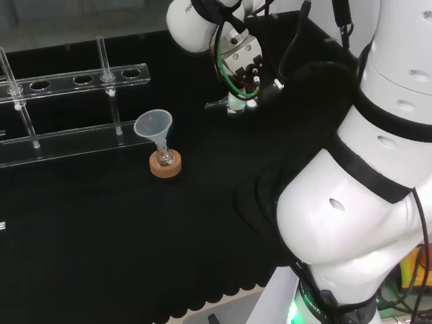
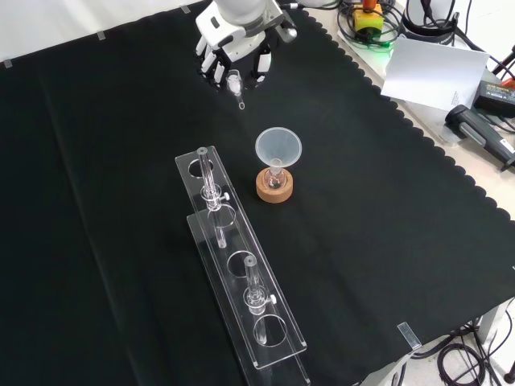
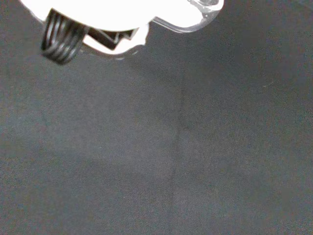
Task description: Pour all the NaCl from the weighing funnel into the round-bottom flask.
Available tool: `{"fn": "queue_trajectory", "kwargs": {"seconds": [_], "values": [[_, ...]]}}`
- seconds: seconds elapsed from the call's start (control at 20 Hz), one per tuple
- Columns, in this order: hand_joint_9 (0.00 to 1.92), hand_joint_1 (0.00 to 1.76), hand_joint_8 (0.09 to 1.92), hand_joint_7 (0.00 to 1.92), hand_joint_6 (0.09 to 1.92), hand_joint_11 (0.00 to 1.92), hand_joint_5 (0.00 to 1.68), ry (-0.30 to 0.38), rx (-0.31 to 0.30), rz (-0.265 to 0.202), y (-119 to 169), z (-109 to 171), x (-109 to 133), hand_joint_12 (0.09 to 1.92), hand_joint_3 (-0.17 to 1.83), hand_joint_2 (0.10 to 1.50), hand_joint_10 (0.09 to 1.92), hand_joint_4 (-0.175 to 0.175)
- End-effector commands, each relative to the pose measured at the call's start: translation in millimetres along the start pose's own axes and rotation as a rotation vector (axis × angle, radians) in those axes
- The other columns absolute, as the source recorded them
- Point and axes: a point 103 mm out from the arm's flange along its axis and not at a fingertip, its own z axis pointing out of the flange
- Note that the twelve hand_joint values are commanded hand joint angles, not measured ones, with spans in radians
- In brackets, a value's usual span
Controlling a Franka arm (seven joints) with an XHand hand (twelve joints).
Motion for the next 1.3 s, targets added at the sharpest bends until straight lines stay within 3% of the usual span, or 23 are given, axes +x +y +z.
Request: {"fn": "queue_trajectory", "kwargs": {"seconds": [0.05,0.7,1.3], "values": [[1.10,1.15,0.65,0.75,0.34,0.83,1.45,-0.052,0.006,0.015,-29,-17,2,1.07,0.64,0.61,0.30,0.175],[1.10,1.15,0.65,0.74,0.35,0.82,1.44,-0.084,-0.008,0.000,-53,-46,11,1.07,0.64,0.61,0.29,0.175],[1.10,1.15,0.64,0.74,0.36,0.82,1.43,-0.115,-0.063,-0.058,-69,-80,37,1.08,0.63,0.62,0.29,0.175]]}}
